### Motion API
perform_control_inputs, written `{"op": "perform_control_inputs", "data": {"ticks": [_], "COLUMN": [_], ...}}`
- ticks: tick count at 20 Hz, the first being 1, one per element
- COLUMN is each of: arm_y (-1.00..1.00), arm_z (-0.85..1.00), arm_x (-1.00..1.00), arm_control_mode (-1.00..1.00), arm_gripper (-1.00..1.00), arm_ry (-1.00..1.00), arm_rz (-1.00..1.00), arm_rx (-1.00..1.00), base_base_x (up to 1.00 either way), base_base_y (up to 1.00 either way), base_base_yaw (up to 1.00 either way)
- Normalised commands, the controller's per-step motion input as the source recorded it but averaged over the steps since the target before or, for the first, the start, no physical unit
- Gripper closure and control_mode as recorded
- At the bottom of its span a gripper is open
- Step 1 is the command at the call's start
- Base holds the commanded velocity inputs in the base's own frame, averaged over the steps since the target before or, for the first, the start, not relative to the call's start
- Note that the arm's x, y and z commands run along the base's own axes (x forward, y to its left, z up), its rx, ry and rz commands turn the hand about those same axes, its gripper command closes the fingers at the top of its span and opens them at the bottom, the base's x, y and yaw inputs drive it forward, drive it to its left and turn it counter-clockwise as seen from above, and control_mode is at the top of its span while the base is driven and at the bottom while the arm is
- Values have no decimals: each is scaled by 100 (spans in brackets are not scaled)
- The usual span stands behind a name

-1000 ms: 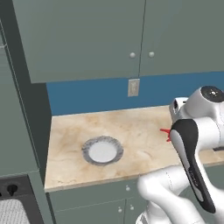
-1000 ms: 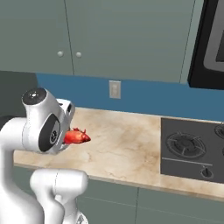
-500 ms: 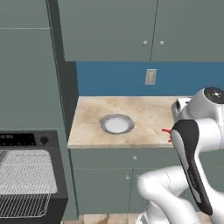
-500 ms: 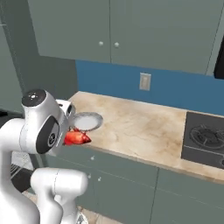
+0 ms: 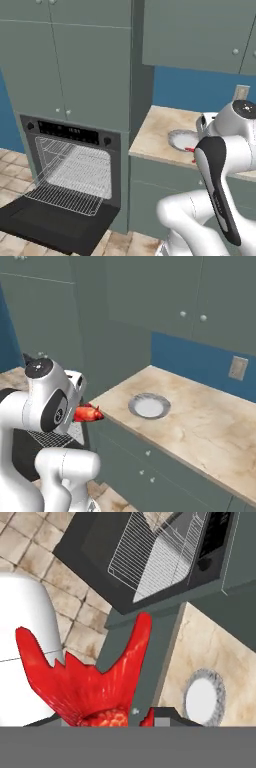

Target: Place the fish on the bottom rack of the oven, and slide the tray back inside. Close the oven door.

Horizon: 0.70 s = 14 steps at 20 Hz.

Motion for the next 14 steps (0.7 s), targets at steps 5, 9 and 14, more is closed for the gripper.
{"op": "perform_control_inputs", "data": {"ticks": [5, 9, 14], "arm_y": [0, 0, 0], "arm_z": [0, 0, 0], "arm_x": [0, 0, 0], "arm_control_mode": [100, 100, 100], "arm_gripper": [100, 100, 100], "arm_ry": [0, 0, 0], "arm_rz": [0, 0, 0], "arm_rx": [0, 0, 0], "base_base_x": [-3, -2, 20], "base_base_y": [15, 1, 2], "base_base_yaw": [50, 51, 42]}}
